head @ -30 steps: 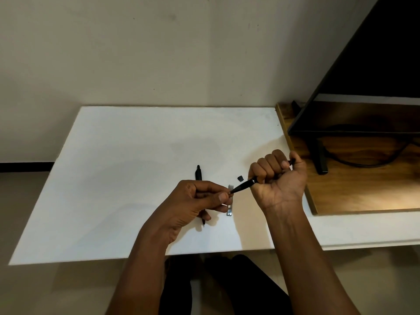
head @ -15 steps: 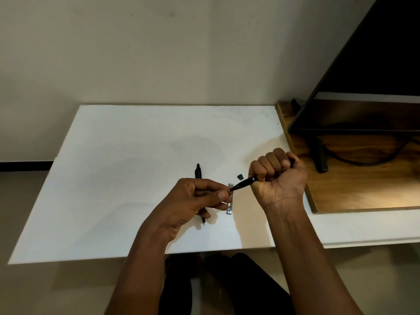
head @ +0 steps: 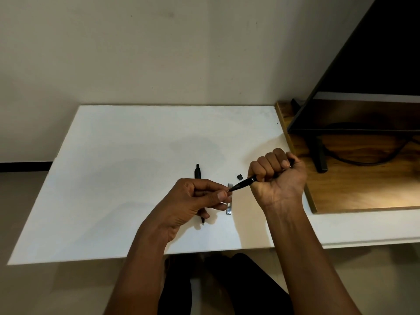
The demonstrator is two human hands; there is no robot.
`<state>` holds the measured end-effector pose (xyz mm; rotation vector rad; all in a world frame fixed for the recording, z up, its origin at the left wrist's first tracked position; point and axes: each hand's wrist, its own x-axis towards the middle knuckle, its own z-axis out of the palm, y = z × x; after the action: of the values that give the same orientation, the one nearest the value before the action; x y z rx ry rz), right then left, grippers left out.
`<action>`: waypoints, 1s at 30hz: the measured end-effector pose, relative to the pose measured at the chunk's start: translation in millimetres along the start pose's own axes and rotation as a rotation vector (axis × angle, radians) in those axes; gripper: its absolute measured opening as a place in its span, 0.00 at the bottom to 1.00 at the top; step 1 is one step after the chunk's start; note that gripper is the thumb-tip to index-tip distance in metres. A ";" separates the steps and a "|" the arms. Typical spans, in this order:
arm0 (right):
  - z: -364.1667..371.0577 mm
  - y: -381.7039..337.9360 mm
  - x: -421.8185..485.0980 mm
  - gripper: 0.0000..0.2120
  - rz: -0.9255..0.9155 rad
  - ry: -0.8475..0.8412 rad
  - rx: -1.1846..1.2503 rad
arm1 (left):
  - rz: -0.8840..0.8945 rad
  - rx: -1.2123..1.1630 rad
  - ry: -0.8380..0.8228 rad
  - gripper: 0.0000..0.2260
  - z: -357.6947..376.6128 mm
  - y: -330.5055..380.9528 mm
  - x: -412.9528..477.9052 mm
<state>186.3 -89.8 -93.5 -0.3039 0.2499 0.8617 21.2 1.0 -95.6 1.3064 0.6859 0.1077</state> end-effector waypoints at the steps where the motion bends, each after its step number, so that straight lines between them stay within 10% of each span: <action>1: 0.5 0.1 -0.3 0.22 -0.004 -0.003 -0.003 | 0.000 0.000 0.001 0.13 0.0 0.5 -0.2; 12: 22.2 4.8 -9.5 0.27 -0.114 -0.118 -0.421 | -0.064 0.112 0.029 0.06 -0.7 -1.1 1.5; 30: 17.2 1.6 -8.0 0.21 -0.080 -0.116 -0.259 | -0.035 0.056 0.009 0.07 -0.9 0.0 -0.4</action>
<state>181.7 -88.2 -75.1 -0.5001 0.0175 0.8301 20.4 1.7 -95.5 1.3473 0.7236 0.0663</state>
